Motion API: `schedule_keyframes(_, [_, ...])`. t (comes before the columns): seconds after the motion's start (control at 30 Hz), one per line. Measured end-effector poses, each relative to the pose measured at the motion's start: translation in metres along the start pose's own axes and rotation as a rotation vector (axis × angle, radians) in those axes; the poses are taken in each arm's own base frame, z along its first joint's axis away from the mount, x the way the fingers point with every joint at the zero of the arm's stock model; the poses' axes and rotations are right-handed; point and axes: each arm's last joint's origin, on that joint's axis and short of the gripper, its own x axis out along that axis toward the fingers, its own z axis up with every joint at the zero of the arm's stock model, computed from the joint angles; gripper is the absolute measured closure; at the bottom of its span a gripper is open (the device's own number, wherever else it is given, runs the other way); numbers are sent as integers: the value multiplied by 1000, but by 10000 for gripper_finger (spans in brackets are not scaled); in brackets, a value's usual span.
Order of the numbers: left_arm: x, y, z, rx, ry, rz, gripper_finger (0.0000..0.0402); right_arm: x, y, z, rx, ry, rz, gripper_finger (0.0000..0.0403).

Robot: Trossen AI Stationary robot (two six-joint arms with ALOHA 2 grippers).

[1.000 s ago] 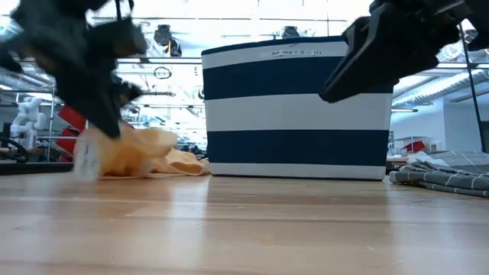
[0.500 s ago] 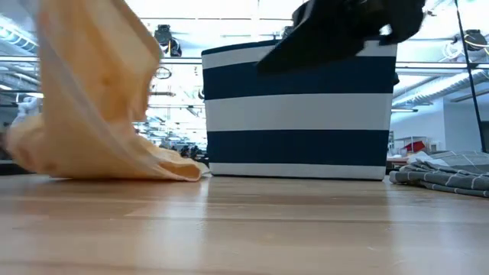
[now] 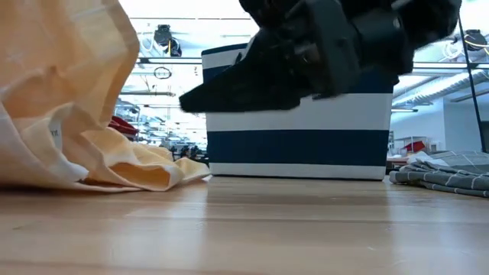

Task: Fold towel
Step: Fold the orange patterned towel

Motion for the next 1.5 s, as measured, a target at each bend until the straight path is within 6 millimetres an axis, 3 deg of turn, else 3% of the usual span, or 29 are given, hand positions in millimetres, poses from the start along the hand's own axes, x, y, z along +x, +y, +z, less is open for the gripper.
schedule_keyframes(0.13, [1, 7, 0, 3, 7, 47, 398, 14, 10, -7, -15, -2, 32, 273])
schedule_keyframes(0.33, [2, 18, 3, 0, 7, 90, 398, 40, 18, 1, -36, -31, 35, 273])
schedule_keyframes(0.73, [2, 21, 3, 16, 10, 111, 398, 82, 4, -8, 37, 79, -3, 273])
schedule_keyframes(1.0, [3, 28, 4, 28, 8, 137, 398, 87, 2, -6, 20, 87, -83, 273])
schedule_keyframes(1.5, [3, 31, 8, 59, -22, 169, 399, 87, 2, -5, 21, 79, -74, 273])
